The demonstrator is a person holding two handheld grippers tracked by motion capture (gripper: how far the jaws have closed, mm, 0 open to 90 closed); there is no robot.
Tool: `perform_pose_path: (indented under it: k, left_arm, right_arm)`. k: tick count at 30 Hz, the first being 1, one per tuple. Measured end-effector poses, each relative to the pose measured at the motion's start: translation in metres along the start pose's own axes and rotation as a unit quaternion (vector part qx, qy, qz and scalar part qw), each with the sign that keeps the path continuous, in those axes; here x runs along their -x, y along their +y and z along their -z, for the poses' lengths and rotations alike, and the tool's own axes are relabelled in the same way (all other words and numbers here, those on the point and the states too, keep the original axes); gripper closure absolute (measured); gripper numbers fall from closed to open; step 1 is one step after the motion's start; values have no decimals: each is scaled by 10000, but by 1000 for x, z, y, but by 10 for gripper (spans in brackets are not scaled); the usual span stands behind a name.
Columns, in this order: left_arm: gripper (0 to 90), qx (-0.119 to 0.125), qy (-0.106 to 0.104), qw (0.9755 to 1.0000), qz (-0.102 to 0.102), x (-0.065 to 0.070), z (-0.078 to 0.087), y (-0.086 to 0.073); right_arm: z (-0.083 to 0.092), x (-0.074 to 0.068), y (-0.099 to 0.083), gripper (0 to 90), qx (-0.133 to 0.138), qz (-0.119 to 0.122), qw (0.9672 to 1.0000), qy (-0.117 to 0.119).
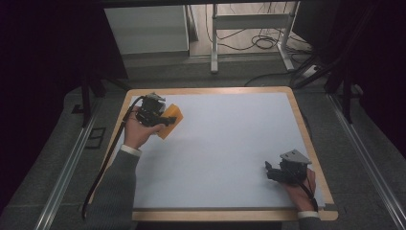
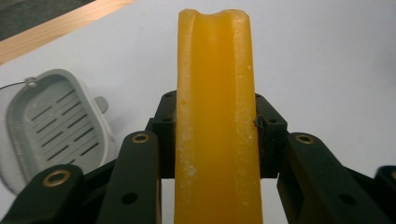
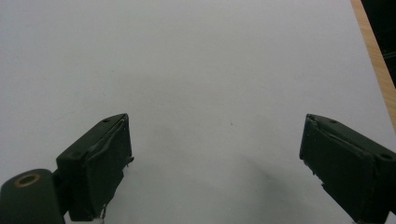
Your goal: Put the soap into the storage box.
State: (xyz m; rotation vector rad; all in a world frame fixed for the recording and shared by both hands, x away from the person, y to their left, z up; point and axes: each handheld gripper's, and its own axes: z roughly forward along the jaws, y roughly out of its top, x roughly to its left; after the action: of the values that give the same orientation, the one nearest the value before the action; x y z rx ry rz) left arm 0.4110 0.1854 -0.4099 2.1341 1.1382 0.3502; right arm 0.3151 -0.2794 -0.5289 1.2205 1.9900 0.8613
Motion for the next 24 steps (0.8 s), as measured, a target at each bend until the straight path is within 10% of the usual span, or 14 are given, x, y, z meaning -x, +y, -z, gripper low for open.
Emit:
perform_pose_path:
  k: [24]
  left_arm:
    - [611,-55,249,9985,475,-43,-6,7]
  right_arm:
    - [0,0,0,93,21,-8,10000,12]
